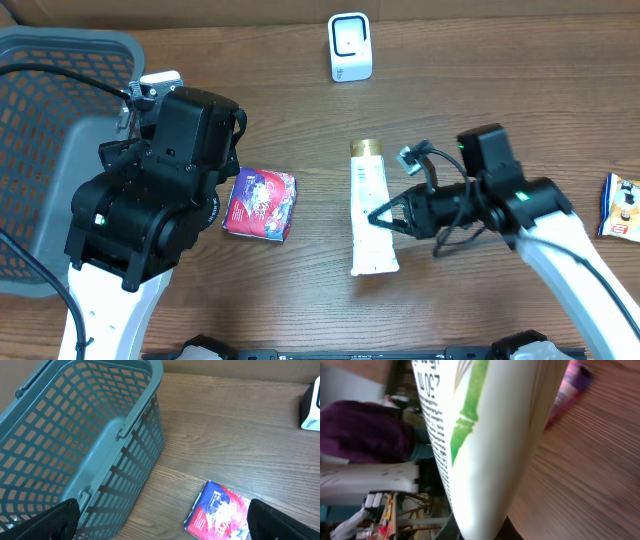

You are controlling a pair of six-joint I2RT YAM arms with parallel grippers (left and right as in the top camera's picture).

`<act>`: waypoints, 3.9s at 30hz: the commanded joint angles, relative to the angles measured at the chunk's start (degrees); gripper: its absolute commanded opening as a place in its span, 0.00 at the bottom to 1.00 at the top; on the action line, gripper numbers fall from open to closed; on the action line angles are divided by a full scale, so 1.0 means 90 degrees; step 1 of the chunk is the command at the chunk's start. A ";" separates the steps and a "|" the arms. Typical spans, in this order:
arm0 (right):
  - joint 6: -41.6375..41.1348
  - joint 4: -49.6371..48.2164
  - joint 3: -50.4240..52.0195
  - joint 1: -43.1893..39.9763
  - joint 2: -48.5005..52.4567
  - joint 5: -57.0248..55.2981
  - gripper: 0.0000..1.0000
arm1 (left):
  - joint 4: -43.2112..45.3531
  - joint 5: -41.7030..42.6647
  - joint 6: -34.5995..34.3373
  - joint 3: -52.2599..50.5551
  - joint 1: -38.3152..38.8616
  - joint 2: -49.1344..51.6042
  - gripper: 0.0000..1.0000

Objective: Scan the item barcode
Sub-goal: 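Grasp the white tube's bottom end with the right gripper, then lift the white tube upright and bring it to the scanner, then hold the white tube against the scanner with the right gripper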

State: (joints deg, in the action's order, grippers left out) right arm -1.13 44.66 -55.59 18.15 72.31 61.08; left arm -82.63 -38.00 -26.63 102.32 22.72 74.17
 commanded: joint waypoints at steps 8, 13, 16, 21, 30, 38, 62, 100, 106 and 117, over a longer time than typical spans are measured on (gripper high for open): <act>-0.0753 -0.0039 -0.0284 0.0010 -0.1467 0.0969 0.04 | 0.0012 -0.0075 -0.0046 0.0090 -0.0034 0.0010 1.00; -0.1180 -0.0049 -0.0284 0.0010 -0.1406 0.0937 0.04 | 0.0012 -0.0075 -0.0046 0.0090 -0.0034 0.0010 1.00; -0.1617 -0.0109 -0.0284 0.0010 -0.1290 0.0942 0.04 | 0.0012 -0.0078 -0.0046 0.0090 -0.0034 0.0010 1.00; -0.1831 -0.0129 -0.0284 0.0010 -0.1161 0.0945 0.04 | 0.0012 -0.0075 -0.0046 0.0090 -0.0034 0.0010 1.00; -0.1498 0.0007 -0.0284 0.0036 -0.1161 -0.0563 0.04 | 0.0012 -0.0075 -0.0046 0.0090 -0.0034 0.0010 0.99; -0.1175 -0.1838 -0.0282 0.0243 -0.0228 -0.6783 0.04 | 0.0012 -0.0075 -0.0046 0.0090 -0.0034 0.0010 1.00; 0.3577 -0.6620 -0.3589 0.0226 0.4959 -0.9488 0.04 | 0.0012 -0.0078 -0.0046 0.0090 -0.0034 0.0010 1.00; 0.9486 -0.9785 -0.4172 0.0578 0.7747 -0.9277 0.04 | 0.0012 -0.0075 -0.0046 0.0090 -0.0034 0.0010 1.00; 0.9493 -0.9763 -0.4493 0.0551 0.7762 -0.9394 0.04 | 0.0012 -0.0078 -0.0046 0.0090 -0.0034 0.0010 1.00; 0.9607 -0.8818 -0.4673 0.0265 0.7762 -0.9593 0.04 | 0.0012 -0.0078 -0.0046 0.0090 -0.0034 0.0010 1.00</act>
State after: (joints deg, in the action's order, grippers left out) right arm 85.62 -33.61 -95.57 22.20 142.30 -23.73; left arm -82.70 -38.00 -26.63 102.35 22.72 74.17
